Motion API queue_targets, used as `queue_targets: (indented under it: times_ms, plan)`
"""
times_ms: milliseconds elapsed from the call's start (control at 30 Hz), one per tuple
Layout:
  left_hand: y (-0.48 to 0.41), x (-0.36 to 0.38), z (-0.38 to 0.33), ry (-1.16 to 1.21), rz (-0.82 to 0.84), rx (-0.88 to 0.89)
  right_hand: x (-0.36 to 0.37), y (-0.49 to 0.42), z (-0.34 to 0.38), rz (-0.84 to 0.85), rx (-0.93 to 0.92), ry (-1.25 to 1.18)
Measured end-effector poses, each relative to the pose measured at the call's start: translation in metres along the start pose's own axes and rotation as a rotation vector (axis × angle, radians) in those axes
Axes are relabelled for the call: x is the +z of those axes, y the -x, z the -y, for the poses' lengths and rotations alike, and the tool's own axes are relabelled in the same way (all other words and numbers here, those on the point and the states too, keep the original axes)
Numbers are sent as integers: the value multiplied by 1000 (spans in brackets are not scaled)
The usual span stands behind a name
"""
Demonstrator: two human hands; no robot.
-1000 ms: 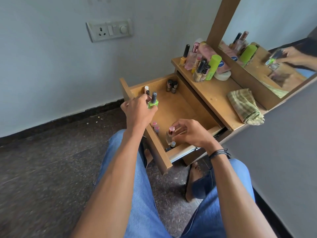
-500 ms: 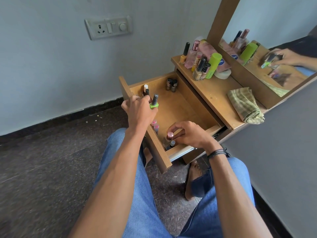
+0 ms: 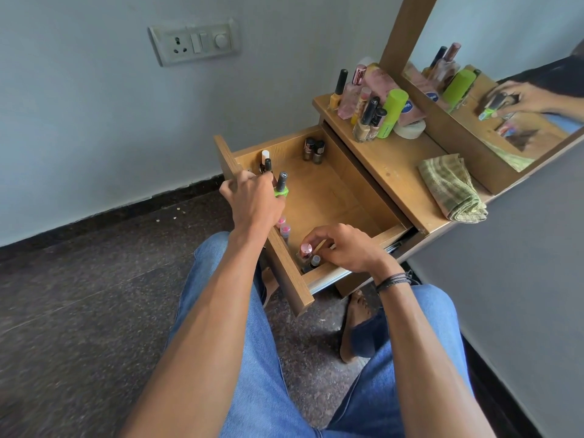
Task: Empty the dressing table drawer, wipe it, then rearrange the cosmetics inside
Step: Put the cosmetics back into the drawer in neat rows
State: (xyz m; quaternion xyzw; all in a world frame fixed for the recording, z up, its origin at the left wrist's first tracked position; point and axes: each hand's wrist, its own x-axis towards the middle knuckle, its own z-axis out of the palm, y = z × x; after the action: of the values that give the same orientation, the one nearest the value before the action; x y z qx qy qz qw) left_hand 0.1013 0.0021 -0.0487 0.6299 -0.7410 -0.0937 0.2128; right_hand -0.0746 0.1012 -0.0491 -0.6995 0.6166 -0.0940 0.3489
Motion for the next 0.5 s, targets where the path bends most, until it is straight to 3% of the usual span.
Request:
queue_targets:
  times_ms: [500]
  plan:
    - [-4,-1,0,-78,101,19,2,-1,0,-3,16,70]
